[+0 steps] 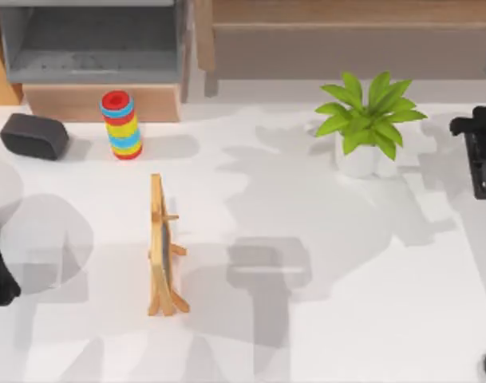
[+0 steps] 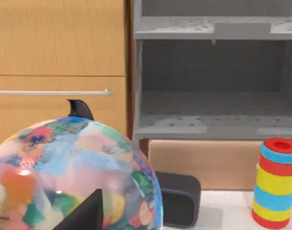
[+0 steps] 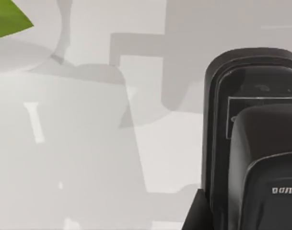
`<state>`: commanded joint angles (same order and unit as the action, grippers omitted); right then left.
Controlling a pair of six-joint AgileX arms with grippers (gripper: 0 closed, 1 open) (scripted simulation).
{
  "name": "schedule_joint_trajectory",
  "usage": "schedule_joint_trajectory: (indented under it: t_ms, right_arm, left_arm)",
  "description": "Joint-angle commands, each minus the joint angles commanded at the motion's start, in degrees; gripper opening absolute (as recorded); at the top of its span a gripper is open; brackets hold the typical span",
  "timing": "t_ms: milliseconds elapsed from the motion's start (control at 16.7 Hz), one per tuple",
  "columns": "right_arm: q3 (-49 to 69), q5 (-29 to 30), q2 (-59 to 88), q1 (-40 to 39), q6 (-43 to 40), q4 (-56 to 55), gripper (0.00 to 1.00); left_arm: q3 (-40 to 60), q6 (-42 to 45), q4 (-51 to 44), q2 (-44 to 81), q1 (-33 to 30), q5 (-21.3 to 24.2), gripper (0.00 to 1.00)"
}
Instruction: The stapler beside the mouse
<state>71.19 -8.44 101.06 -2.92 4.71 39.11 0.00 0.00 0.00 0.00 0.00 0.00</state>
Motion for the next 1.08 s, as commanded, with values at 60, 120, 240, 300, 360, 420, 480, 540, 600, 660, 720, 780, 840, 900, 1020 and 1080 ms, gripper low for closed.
schedule_joint_trajectory:
  t_ms: [60,120,240,300,360,420,480,540,600,660,720,780,840,900,1020,1080]
  right_arm:
    - [0.0,0.0,-0.1,-0.1,0.1,-0.4,0.00]
    - [0.0,0.0,-0.2,-0.2,0.2,-0.7,0.00]
    - [-0.4,0.3,-0.3,-0.6,0.4,-0.7,0.00]
    - [-0.7,0.6,-0.4,-0.7,0.6,-0.5,0.00]
    - [-1.1,1.0,-0.4,-0.9,0.8,-0.1,0.00]
    - [-1.6,1.4,-0.4,-1.1,1.0,0.4,0.00]
    - [-2.2,1.9,-0.2,-1.2,1.1,1.0,0.00]
    - [-3.0,2.4,0.1,-1.2,1.3,1.6,0.00]
    - [-3.7,2.8,0.4,-1.2,1.4,2.2,0.00]
    - [-4.5,3.3,0.9,-1.1,1.4,2.8,0.00]
    - [-5.3,3.7,1.4,-1.1,1.5,3.4,0.00]
    - [-6.1,4.0,1.9,-1.0,1.6,3.9,0.00]
    - [-6.9,4.4,2.6,-1.0,1.6,4.4,0.00]
    - [-7.7,4.6,3.2,-1.0,1.7,4.7,0.00]
    - [-8.3,4.8,3.8,-1.0,1.7,5.0,0.00]
    - [-8.3,4.8,3.8,-1.0,1.7,5.0,0.00]
  left_arm:
    - [0.0,0.0,0.0,0.0,0.0,0.0,1.00]
    - [0.0,0.0,0.0,0.0,0.0,0.0,1.00]
    - [0.0,0.0,0.0,0.0,0.0,0.0,1.00]
    - [0.0,0.0,0.0,0.0,0.0,0.0,1.00]
    - [0.0,0.0,0.0,0.0,0.0,0.0,1.00]
    - [0.0,0.0,0.0,0.0,0.0,0.0,1.00]
    - [0.0,0.0,0.0,0.0,0.0,0.0,1.00]
    - [0.0,0.0,0.0,0.0,0.0,0.0,1.00]
    - [0.0,0.0,0.0,0.0,0.0,0.0,1.00]
    - [0.0,0.0,0.0,0.0,0.0,0.0,1.00]
    - [0.0,0.0,0.0,0.0,0.0,0.0,1.00]
    - [0.0,0.0,0.0,0.0,0.0,0.0,1.00]
    - [0.0,0.0,0.0,0.0,0.0,0.0,1.00]
    - [0.0,0.0,0.0,0.0,0.0,0.0,1.00]
    - [0.0,0.0,0.0,0.0,0.0,0.0,1.00]
    - [0.0,0.0,0.0,0.0,0.0,0.0,1.00]
